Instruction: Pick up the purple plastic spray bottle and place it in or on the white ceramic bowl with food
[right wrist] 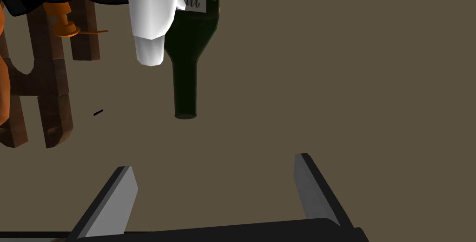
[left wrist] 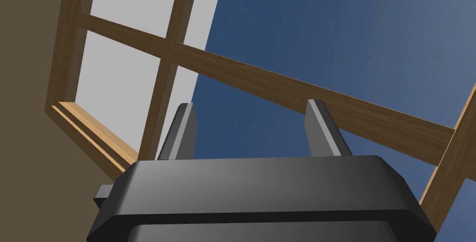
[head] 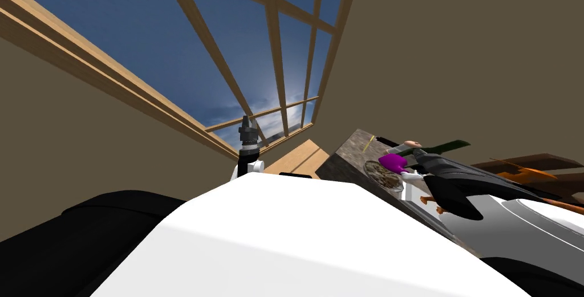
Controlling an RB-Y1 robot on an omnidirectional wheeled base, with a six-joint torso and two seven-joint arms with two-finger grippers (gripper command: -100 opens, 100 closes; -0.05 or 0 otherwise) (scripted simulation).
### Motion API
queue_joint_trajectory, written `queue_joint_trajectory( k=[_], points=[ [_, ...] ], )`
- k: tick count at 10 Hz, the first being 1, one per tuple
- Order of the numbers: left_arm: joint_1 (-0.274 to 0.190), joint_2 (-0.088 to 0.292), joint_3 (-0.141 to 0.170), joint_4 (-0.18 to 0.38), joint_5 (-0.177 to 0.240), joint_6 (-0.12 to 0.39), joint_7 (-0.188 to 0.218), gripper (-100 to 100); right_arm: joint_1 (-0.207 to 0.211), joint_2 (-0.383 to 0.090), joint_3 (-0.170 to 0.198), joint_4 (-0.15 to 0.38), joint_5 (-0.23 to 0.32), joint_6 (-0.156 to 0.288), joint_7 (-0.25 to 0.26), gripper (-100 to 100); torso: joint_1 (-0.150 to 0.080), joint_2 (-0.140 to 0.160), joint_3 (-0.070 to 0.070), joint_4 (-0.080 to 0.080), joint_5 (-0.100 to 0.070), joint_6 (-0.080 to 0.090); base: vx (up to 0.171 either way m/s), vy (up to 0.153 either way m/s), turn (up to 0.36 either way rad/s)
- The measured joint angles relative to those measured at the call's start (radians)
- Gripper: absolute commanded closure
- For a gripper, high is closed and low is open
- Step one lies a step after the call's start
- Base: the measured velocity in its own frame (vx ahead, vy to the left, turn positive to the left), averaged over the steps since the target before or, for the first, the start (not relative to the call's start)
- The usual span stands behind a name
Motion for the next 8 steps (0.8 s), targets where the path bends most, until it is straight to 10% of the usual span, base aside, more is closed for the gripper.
queue_joint_trajectory(
  k=[2, 3, 8],
  points=[
    [0.0, 0.0, 0.0, 0.0, 0.0, 0.0, 0.0, 0, 0.02, -0.026, -0.023, 0.0, -0.008, 0.02, -0.047, -100, -0.001, -0.002, -0.001, 0.0, 0.0, 0.001, -0.01, 0.003, -0.003],
    [0.0, 0.0, 0.0, 0.0, 0.0, 0.0, 0.0, 0, 0.02, -0.026, -0.023, 0.0, -0.008, 0.02, -0.05, 0, -0.002, -0.003, -0.001, 0.0, -0.001, 0.001, 0.0, 0.0, 0.0],
    [0.0, 0.0, 0.0, 0.0, 0.0, 0.0, 0.0, 0, 0.02, -0.026, -0.023, 0.0, -0.008, 0.02, -0.05, 0, -0.002, -0.004, -0.002, -0.001, -0.001, 0.001, 0.0, 0.0, 0.0]
  ],
)
